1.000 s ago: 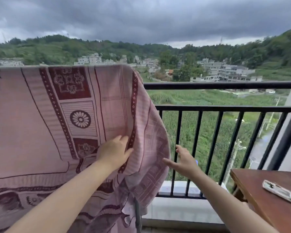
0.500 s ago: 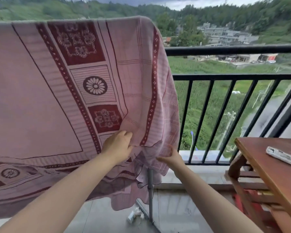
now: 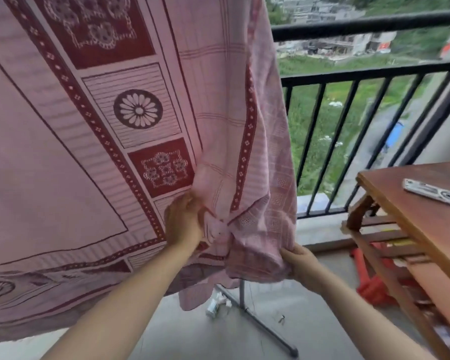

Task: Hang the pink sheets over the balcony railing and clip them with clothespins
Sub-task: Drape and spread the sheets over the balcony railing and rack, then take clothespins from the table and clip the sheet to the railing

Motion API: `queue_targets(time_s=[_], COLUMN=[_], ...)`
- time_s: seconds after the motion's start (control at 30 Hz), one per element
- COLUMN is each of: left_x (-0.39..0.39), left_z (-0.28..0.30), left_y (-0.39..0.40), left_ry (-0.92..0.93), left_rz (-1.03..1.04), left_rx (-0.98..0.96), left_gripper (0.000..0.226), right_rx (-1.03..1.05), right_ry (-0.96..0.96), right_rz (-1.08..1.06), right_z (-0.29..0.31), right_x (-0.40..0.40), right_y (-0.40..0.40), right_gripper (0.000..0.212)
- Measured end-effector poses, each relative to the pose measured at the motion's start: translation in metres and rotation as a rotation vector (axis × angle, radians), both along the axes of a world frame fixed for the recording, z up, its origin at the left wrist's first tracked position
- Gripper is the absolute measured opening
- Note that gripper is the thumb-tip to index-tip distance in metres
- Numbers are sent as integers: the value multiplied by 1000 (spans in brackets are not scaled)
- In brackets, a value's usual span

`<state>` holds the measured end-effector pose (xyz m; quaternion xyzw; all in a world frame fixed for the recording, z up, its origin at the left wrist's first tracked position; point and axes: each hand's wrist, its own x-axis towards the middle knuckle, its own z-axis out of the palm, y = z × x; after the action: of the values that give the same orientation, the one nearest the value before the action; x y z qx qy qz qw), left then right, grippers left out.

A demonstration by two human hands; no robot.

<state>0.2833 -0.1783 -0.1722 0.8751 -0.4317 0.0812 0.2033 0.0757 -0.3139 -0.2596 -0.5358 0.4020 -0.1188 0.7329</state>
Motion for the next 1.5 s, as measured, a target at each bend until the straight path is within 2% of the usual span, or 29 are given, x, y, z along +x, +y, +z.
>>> queue_targets(time_s=[0.03, 0.07, 0.17, 0.23, 0.3, 0.37, 0.43, 0.53, 0.63, 0.8, 1.03, 1.2, 1.33, 1.5], left_x=[0, 0, -7, -16, -31, -52, -78, -111, -135, -196, -351, -452, -492, -506], left_z=[0, 1, 7, 12, 17, 21, 21, 14, -3, -28, -71, -95, -109, -125], left_y=[-1, -1, 0, -3, -14, -26, -38, -53, -70, -125, -255, -346, -404, -485], left_ry=[16, 44, 85, 29, -23, -50, -132, -340, -419, -460, -315, -143, -116, -101], left_rz=[-74, -147, -321, -505, -619, -653, -697, -733, -739, -854, -1054, -1035, -995, -939], left_rx=[-4, -18, -41, 36, 96, 109, 144, 293, 458, 526, 468, 582, 634, 643], left_gripper=[22, 19, 18, 20, 32, 40, 42, 37, 29, 29, 27, 29, 33, 36], right_rx=[11, 12, 24, -86, -295, -646, -845, -811, -788, -722, -617, -502, -457, -454], right_ry=[46, 116, 332, 518, 681, 840, 898, 810, 845, 955, 1147, 1207, 1237, 1277], right_rz=[83, 179, 413, 463, 329, 77, -115, -196, -148, -159, -401, -444, -431, -347], right_z=[9, 19, 61, 90, 112, 121, 114, 77, 38, 8, -3, -18, -27, -42], right_x=[-19, -36, -79, -107, -132, -147, -150, -142, -144, -218, -395, -507, -561, -582], right_y=[3, 4, -2, -15, -31, -40, -38, -25, -12, -26, -107, -166, -214, -278], right_gripper=[14, 15, 19, 22, 25, 18, 29, 48, 45, 33, 43, 45, 43, 44])
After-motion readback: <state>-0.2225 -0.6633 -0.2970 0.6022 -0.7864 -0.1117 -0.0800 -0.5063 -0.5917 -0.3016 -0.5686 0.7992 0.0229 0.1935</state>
